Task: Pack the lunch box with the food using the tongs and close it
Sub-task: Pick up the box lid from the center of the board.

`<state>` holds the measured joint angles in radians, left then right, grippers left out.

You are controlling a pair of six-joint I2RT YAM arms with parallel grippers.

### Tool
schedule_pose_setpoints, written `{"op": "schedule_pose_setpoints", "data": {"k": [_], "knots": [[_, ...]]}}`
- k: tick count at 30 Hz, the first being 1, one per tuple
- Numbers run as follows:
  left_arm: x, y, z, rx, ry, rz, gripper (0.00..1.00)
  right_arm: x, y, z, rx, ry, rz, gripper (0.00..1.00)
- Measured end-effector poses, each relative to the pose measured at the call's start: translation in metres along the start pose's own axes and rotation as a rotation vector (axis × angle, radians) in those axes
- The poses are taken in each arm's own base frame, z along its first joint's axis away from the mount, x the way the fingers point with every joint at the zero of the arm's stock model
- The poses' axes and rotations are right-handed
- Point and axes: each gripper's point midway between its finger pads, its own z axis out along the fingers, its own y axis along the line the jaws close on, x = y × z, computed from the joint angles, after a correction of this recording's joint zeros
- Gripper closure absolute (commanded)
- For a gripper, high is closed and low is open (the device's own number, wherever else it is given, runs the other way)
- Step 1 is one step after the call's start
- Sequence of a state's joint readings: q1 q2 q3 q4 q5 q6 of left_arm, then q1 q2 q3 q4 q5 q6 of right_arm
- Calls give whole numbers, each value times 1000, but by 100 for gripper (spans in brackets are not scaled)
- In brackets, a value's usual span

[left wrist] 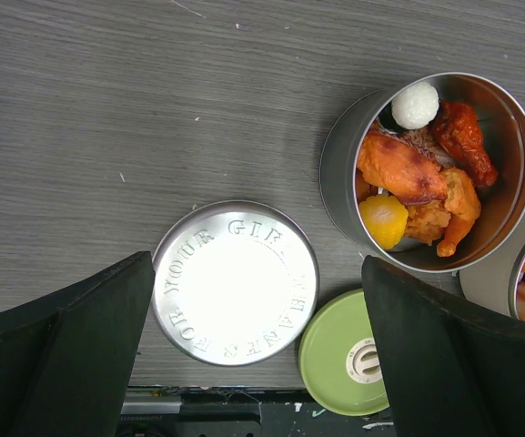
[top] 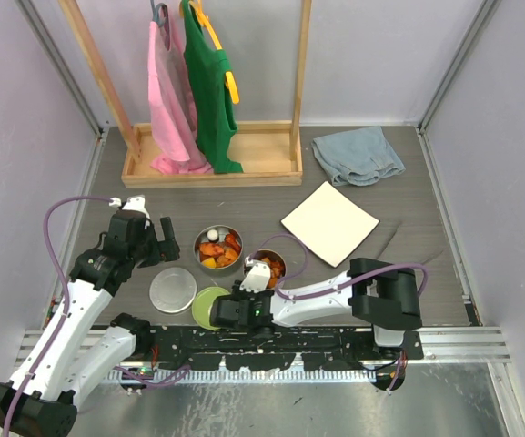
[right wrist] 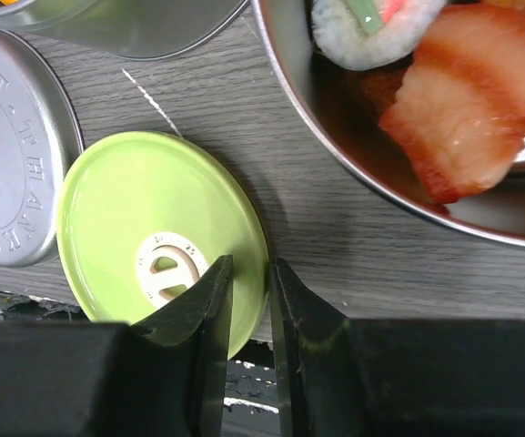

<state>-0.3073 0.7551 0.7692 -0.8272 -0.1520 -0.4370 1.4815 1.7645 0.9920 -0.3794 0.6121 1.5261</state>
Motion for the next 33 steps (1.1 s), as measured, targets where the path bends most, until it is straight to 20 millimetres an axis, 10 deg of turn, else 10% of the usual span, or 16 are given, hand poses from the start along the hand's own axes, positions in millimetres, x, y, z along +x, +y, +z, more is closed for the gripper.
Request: {"op": "schedule_pose_setpoints", "data": {"k": [9,23,33], "knots": [[0,0,0,0,0,0,2,-2,7,2,-20,-16,18,100],[0,0,0,0,-1,0,2,-14,-4,-22,-115,-4,-160,100],[-3,0,-4,9,-21,-4,2,-35,23,-63,-313,-7,-216,100]]}}
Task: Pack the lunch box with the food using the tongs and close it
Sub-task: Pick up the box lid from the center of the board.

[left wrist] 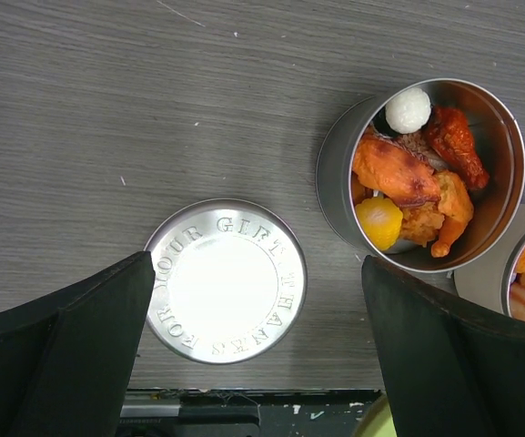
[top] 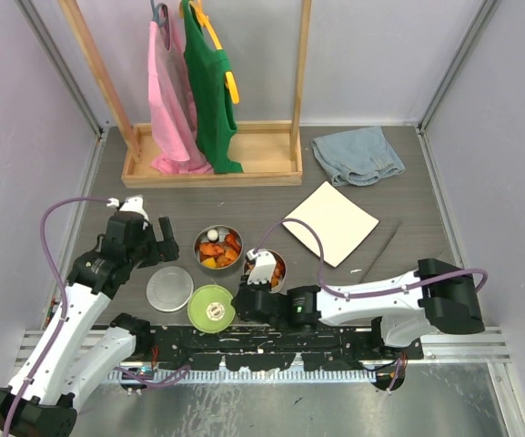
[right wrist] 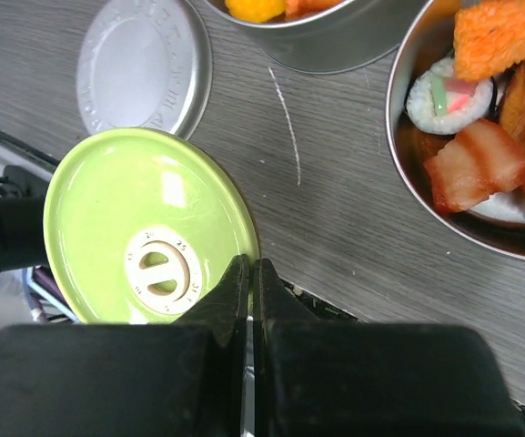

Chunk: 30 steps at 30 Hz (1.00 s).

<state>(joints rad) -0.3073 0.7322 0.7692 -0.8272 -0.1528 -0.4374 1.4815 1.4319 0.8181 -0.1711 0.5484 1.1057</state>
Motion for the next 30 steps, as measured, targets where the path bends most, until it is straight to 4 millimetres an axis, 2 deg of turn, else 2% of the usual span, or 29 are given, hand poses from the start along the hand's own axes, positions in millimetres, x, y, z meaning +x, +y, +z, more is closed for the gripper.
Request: {"op": "schedule_pose_setpoints", "data": {"k": [5,8,12,16,23,30], "knots": [[-5,1,-2,-6,-20,2,2,-20,-1,-20,-12,-34,-39,100],[-21,-7,-9,13,-43,-3,2,-38,-3,-37,-5,-68,-63,100],[-53,-36,-24,111,-65,-37,2,-64,-9,-57,-6,-108,-58,100],[-65,-68,-33,238,-19,-74,2,-93,-29,-71,29,-143,-23,100],[-45,-107,-47,422,115,-127,2,-123,-68,-82,92,-153,42,100],[-5,-150,-67,548,224,-31,0,-130,-99,-89,151,-127,59,100]]}}
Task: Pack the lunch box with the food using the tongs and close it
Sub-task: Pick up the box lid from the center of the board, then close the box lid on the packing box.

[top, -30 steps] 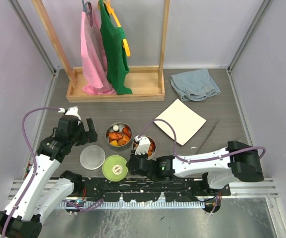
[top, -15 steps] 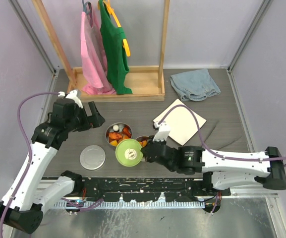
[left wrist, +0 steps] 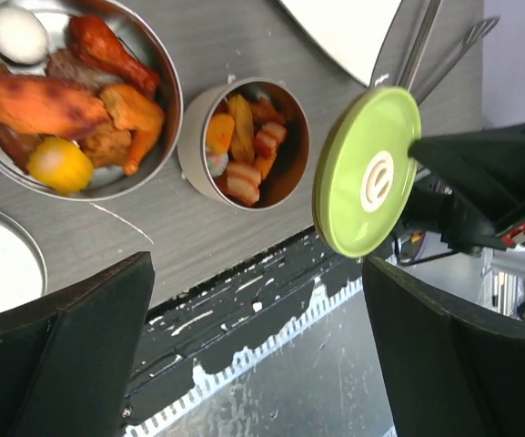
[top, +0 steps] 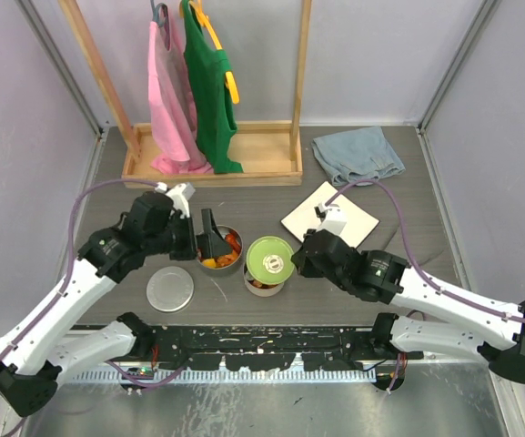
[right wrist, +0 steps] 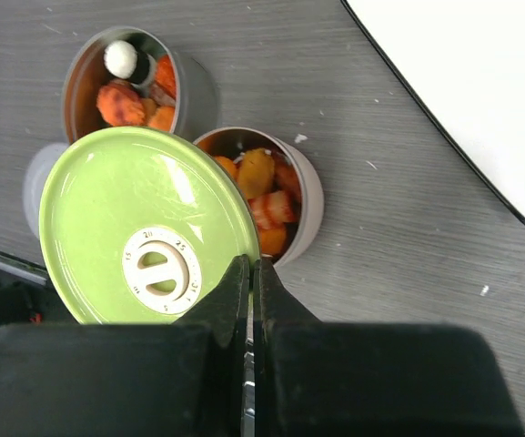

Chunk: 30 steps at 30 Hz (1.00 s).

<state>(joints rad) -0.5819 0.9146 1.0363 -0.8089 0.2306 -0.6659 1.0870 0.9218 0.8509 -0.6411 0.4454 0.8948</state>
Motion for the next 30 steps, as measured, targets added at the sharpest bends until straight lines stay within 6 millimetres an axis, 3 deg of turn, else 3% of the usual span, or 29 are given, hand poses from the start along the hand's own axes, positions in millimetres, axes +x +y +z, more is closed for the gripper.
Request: {"op": "schedule_pose_setpoints", "data": {"k": [7,18,30], "knots": [[36,-2,20,-31,84,-6,4,13,-19,10,71,79,-46,100],[65,-12,60,-47,124,-60,11,30,-37,33,160,184,-106,100],[75,-9,87,-50,130,-132,18,30,-34,55,137,218,-100,100]]}}
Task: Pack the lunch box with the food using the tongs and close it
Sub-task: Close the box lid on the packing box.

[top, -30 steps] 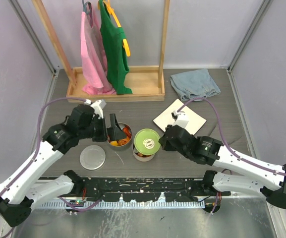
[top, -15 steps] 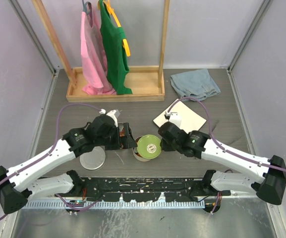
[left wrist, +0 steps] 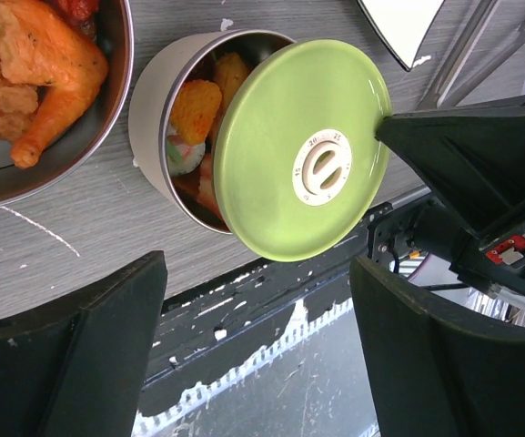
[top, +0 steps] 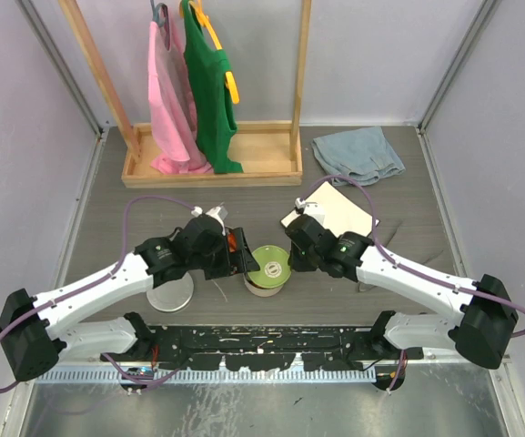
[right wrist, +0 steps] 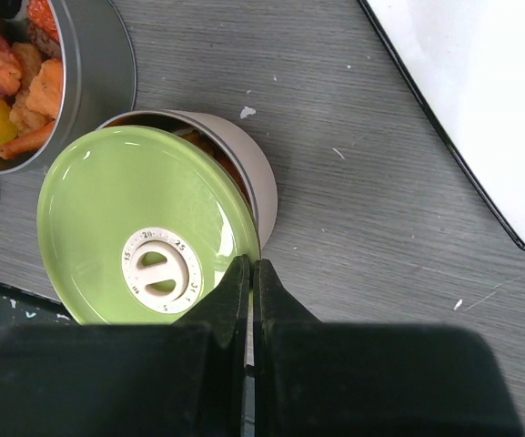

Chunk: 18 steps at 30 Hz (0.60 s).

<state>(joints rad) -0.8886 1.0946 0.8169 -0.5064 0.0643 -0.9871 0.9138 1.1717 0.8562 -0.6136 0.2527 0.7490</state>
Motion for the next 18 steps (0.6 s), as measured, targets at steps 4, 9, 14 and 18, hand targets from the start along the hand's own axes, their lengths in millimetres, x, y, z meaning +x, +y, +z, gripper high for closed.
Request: {"op": "schedule_pose_setpoints", "data": {"k": [4,9,14,18], "knots": [[3,4,6,-7,5,-19,20,4,2,8,-8,34,-13,100],[9,13,13,-21,15,-29,22,10,3,14,-18,63,-27,100],[12,17,20,-24,18,-41,22,15,4,23,-19,88,-31,99],[12,16,24,-20,19,-44,23,13,4,27,-20,81,-23,98]]}}
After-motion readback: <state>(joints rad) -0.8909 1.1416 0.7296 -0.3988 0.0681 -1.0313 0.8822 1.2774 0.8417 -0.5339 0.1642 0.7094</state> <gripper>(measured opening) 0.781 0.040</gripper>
